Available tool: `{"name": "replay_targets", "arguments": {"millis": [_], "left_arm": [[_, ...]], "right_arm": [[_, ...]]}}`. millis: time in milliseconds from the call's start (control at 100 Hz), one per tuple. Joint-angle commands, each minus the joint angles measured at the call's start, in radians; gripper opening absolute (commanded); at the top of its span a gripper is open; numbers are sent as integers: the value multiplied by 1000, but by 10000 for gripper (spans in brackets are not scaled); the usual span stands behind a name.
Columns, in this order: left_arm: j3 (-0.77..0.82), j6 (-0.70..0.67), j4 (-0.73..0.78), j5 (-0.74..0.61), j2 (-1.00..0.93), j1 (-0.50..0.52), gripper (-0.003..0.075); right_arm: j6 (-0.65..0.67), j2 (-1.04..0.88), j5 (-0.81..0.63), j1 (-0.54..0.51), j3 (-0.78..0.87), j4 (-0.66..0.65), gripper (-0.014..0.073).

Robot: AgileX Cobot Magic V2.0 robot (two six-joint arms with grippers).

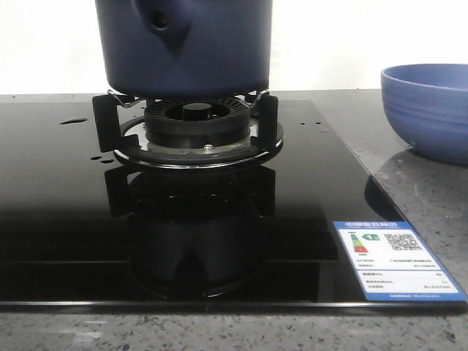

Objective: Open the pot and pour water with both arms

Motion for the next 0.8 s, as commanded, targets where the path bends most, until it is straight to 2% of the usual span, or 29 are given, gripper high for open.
{"name": "replay_targets", "arguments": {"millis": [0,170,220,290,360,430,500,580,650,790], "left_arm": [[-66,-13,-79,59,-83,27,611],[-108,-14,-71,70,-183,99,606],[-108,-17,-71,70,-212,127,585],[-108,-56,-69,68,-248,165,510],[-108,-136,-67,68,-281,207,379],[-108,-217,-40,68,-315,248,183],[-108,-263,19,71,-346,284,-25],[-105,-308,111,61,-384,313,-20],[-79,-339,170,-1,-434,323,-20],[81,-356,231,-290,-598,323,-20]], "right_arm": [[-6,-27,-37,-4,-31,22,497],[-6,-27,-68,-4,-31,96,497],[-25,-31,-91,-4,-31,155,489],[-79,-39,-143,-4,-20,281,437],[-145,-56,-211,-4,6,416,322],[-231,-79,-277,-2,43,539,148],[-344,-112,-344,6,88,636,-71],[-417,-148,-425,19,148,680,-52],[-481,-197,-512,38,216,685,-51],[-614,-312,-681,81,373,721,-51]]}}
